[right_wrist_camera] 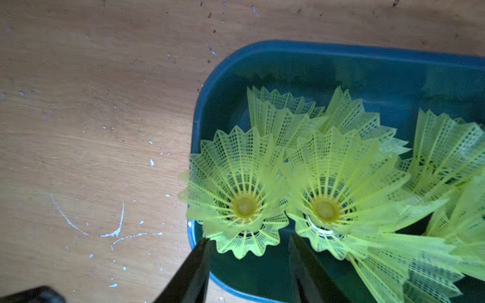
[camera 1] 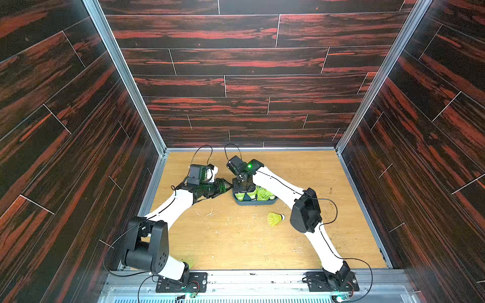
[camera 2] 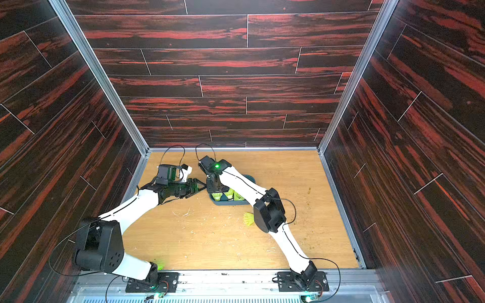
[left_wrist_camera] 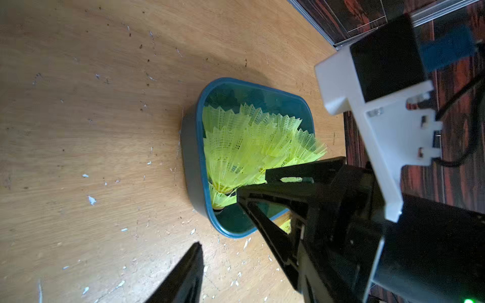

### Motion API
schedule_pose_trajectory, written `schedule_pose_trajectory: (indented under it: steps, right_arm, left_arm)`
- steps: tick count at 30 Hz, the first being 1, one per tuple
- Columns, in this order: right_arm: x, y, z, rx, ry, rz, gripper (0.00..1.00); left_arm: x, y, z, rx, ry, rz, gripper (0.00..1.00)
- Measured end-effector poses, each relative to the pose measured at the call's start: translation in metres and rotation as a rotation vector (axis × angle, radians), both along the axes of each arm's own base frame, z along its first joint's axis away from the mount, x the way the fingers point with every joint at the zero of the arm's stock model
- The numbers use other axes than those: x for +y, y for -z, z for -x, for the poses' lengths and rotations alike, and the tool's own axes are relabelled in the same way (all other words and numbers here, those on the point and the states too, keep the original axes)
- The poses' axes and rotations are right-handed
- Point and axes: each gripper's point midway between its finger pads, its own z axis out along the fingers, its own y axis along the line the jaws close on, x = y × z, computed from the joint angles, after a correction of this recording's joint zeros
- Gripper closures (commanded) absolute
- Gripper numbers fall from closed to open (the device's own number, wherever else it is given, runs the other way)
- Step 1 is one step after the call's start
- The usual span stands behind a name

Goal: Put the shuttlecocks into the storage box
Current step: Place the shuttlecock in the storage box.

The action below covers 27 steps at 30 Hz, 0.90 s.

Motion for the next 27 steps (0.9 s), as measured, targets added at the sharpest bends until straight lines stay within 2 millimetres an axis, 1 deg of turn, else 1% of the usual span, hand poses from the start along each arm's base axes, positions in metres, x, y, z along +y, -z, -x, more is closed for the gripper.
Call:
schedule_pose_trajectory:
  steps: [3, 6, 8, 11, 14, 15, 17, 20, 22, 24, 27]
  right_arm:
    - [-0.002, -0.004, 0.000, -0.007, 0.002, 0.005, 0.46]
    - [-0.005, -0.016, 0.001, -0.023, 0.005, 0.000, 0.45]
    - [-0.007, -0.028, 0.002, -0.041, 0.010, -0.011, 0.43]
    - [-0.014, -0.053, 0.007, -0.071, 0.021, -0.036, 0.43]
    - [-0.029, -0.076, 0.014, -0.115, 0.031, -0.054, 0.41]
    - [-0.036, -0.082, 0.019, -0.132, 0.031, -0.057, 0.40]
    - [-0.055, -0.087, 0.030, -0.165, 0.021, -0.053, 0.39]
    - [-0.089, -0.086, 0.051, -0.206, -0.023, -0.051, 0.37]
    - [-0.117, -0.084, 0.061, -0.240, -0.057, -0.050, 0.36]
    - [-0.142, -0.084, 0.063, -0.274, -0.074, -0.046, 0.36]
    - [-0.178, -0.087, 0.055, -0.331, -0.075, -0.050, 0.35]
  left_arm:
    - [0.000, 0.000, 0.000, 0.003, -0.002, 0.002, 0.39]
    - [0.000, 0.000, 0.000, 0.006, -0.005, 0.004, 0.38]
    - [0.000, 0.000, 0.000, 0.007, -0.005, 0.004, 0.38]
    - [0.000, 0.002, 0.002, 0.010, -0.004, 0.005, 0.38]
    - [-0.002, 0.003, 0.005, 0.014, -0.003, 0.005, 0.38]
    - [-0.003, 0.003, 0.007, 0.013, -0.001, 0.004, 0.38]
    - [-0.008, 0.002, 0.013, 0.008, 0.008, 0.006, 0.38]
    - [-0.020, -0.003, 0.026, -0.014, 0.031, 0.013, 0.38]
    - [-0.030, -0.006, 0.038, -0.037, 0.048, 0.016, 0.38]
    - [-0.038, -0.007, 0.050, -0.058, 0.058, 0.021, 0.37]
    - [-0.049, -0.007, 0.068, -0.091, 0.061, 0.032, 0.37]
